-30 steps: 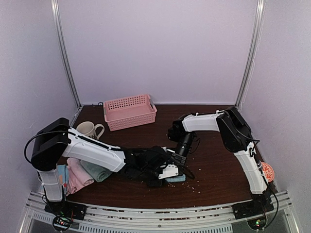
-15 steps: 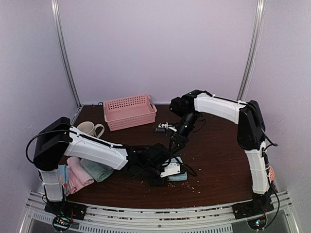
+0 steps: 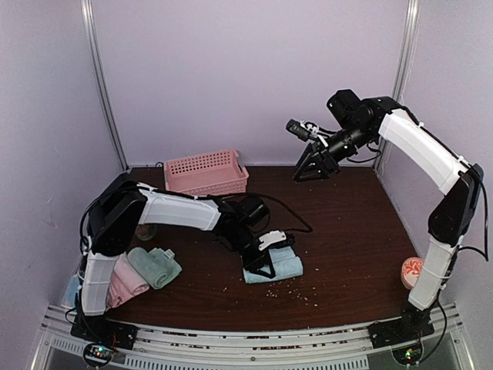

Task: Roll the towels
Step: Roll the towel at the center of the board.

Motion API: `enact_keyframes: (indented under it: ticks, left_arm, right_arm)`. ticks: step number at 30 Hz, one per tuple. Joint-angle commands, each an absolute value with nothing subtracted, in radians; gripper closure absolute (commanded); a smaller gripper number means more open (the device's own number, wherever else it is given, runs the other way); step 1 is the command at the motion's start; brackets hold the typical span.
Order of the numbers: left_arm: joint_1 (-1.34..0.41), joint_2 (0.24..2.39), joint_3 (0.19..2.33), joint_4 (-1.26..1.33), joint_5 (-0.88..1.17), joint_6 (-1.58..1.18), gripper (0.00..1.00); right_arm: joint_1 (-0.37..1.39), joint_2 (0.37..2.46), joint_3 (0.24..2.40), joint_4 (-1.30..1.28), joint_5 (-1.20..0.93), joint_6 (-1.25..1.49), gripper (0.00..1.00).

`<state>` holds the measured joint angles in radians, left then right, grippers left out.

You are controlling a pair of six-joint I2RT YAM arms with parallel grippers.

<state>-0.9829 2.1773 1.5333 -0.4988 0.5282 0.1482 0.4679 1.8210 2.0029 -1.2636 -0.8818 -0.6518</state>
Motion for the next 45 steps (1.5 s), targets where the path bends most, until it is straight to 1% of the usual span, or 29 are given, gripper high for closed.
enact_keyframes:
  ticks: [1, 3, 5, 10, 12, 13, 15, 17, 20, 22, 23, 25, 29, 35, 39, 43, 45]
  left_arm:
    - [-0.94, 2.333, 1.592, -0.699, 0.737, 0.104, 0.82]
    - [-0.913, 2.383, 1.633, -0.732, 0.83, 0.085, 0.83]
    - [-0.893, 2.418, 1.654, -0.738, 0.871, 0.071, 0.85]
    - [-0.885, 2.448, 1.69, -0.736, 0.855, 0.064, 0.84]
    - [-0.882, 2.449, 1.697, -0.736, 0.846, 0.061, 0.83]
    - [-0.881, 2.45, 1.698, -0.736, 0.845, 0.06, 0.82]
    - [-0.878, 2.453, 1.698, -0.736, 0.842, 0.059, 0.82]
    - [-0.877, 2.457, 1.695, -0.736, 0.836, 0.058, 0.81]
    - [-0.876, 2.461, 1.692, -0.736, 0.831, 0.057, 0.81]
    - [-0.876, 2.463, 1.692, -0.736, 0.83, 0.059, 0.8]
    - [-0.875, 2.463, 1.692, -0.735, 0.829, 0.06, 0.8]
    - [-0.874, 2.464, 1.692, -0.736, 0.828, 0.06, 0.8]
    - [-0.871, 2.464, 1.692, -0.736, 0.829, 0.059, 0.79]
    - [-0.868, 2.462, 1.691, -0.736, 0.817, 0.059, 0.79]
    - [-0.866, 2.46, 1.693, -0.736, 0.813, 0.062, 0.78]
    - [-0.864, 2.451, 1.705, -0.737, 0.804, 0.069, 0.76]
    - [-0.864, 2.424, 1.703, -0.736, 0.783, 0.08, 0.74]
  right_arm:
    - [0.463, 1.747, 1.937, -1.22, -0.973, -0.72, 0.56]
    - [0.469, 1.706, 1.882, -1.238, -1.013, -0.807, 0.56]
    - [0.499, 1.669, 1.827, -1.268, -1.0, -0.89, 0.54]
    - [0.619, 1.599, 1.623, -1.239, -0.791, -0.948, 0.52]
    - [0.681, 1.566, 1.498, -1.143, -0.656, -0.895, 0.51]
    - [0.715, 1.55, 1.407, -1.053, -0.581, -0.864, 0.5]
    - [0.773, 1.519, 1.288, -0.912, -0.453, -0.807, 0.5]
    - [0.815, 1.513, 1.215, -0.822, -0.366, -0.778, 0.49]
    - [0.841, 1.542, 1.173, -0.747, -0.335, -0.762, 0.47]
    - [0.847, 1.563, 1.156, -0.707, -0.333, -0.765, 0.34]
    - [0.852, 1.571, 1.146, -0.688, -0.332, -0.772, 0.32]
    - [0.857, 1.596, 1.132, -0.647, -0.324, -0.782, 0.32]
    - [0.862, 1.66, 1.118, -0.578, -0.29, -0.788, 0.36]
    - [0.881, 1.737, 1.096, -0.557, -0.242, -0.814, 0.5]
    - [0.899, 1.743, 1.059, -0.529, -0.228, -0.816, 0.56]
    - [0.901, 1.785, 1.056, -0.545, -0.261, -0.81, 0.71]
    - [0.9, 1.814, 1.063, -0.574, -0.293, -0.81, 0.77]
